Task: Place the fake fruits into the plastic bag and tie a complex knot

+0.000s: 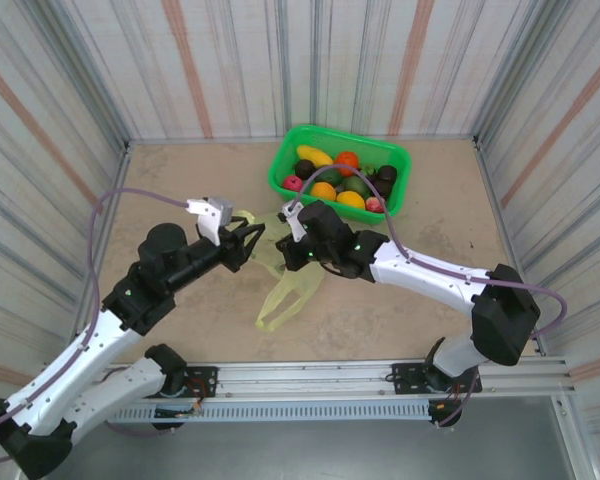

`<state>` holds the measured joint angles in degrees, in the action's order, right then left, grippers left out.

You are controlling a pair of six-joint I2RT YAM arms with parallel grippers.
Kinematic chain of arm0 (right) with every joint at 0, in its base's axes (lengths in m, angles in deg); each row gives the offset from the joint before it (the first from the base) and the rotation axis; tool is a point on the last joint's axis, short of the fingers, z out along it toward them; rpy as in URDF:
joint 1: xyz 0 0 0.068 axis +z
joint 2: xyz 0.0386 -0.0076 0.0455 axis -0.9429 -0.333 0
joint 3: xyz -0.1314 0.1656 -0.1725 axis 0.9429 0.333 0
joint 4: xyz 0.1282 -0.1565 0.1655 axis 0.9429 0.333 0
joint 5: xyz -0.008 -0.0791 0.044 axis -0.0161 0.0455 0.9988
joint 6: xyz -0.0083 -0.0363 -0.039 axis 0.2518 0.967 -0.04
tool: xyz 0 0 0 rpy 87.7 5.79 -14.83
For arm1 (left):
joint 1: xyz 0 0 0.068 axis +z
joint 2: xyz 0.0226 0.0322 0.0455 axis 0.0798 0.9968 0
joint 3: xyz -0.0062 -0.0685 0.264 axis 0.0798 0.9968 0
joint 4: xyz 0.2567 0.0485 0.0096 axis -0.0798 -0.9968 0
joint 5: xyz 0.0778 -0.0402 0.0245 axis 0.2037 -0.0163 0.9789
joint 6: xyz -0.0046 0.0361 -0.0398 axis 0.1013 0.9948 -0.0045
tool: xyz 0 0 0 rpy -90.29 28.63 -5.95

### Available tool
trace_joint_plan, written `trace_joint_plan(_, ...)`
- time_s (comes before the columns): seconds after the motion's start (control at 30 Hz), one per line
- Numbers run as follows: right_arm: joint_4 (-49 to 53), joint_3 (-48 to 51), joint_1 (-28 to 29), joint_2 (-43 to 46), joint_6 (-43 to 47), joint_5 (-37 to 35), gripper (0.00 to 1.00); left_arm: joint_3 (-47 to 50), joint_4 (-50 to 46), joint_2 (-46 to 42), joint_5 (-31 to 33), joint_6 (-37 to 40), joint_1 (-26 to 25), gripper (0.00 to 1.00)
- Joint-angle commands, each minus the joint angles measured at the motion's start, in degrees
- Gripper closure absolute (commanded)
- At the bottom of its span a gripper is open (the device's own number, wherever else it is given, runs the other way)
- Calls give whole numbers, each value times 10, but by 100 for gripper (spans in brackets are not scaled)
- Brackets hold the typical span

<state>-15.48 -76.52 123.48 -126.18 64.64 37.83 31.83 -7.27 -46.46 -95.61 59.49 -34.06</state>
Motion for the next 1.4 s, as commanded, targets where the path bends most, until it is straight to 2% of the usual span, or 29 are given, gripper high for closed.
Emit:
trace_joint_plan(0.0,4,3,7,14,-5,-16,100,-20,-17,6,35,3,-6,68)
trace_joint_plan(0.13,5,5,8,17,-4,-22,100,-29,-31,8,65,9,-6,86)
trace_joint_plan(0.27,23,2,-4,18,-7,-36,100,-35,-33,-10,51,31,-6,100)
trace_joint_plan(0.47,80,-24,-57,8,-44,-99,100,-35,-78,-88,0,62,-6,100)
trace_joint_plan(0.57,74,-27,-80,16,-51,-92,100,-31,-121,-116,-36,89,-6,100)
trace_joint_plan(0.67,72,-35,-94,26,-47,-80,100,-31,-176,-137,-30,92,-5,100)
trace_joint_plan(0.73,71,-46,-100,38,-36,-63,100,-36,-207,-141,-57,109,-5,100)
trace_joint_plan(0.8,74,-67,-106,47,-30,-41,100,-49,-240,-136,-46,110,-5,100)
trace_joint_plan(0.97,110,-146,-109,56,-12,-22,100,-110,-343,-83,66,109,-5,100)
trace_joint_plan(1.0,113,-154,-109,58,-11,-16,100,-119,-355,-76,73,115,-5,100)
trace_joint_plan(1.13,128,-162,-110,52,-8,15,100,-152,-396,-61,66,119,-5,100)
trace_joint_plan(1.27,151,-157,-112,16,-4,59,100,-193,-408,-55,14,110,-5,100)
trace_joint_plan(1.37,140,-154,-101,-2,-3,105,100,-252,-438,-14,58,84,-5,100)
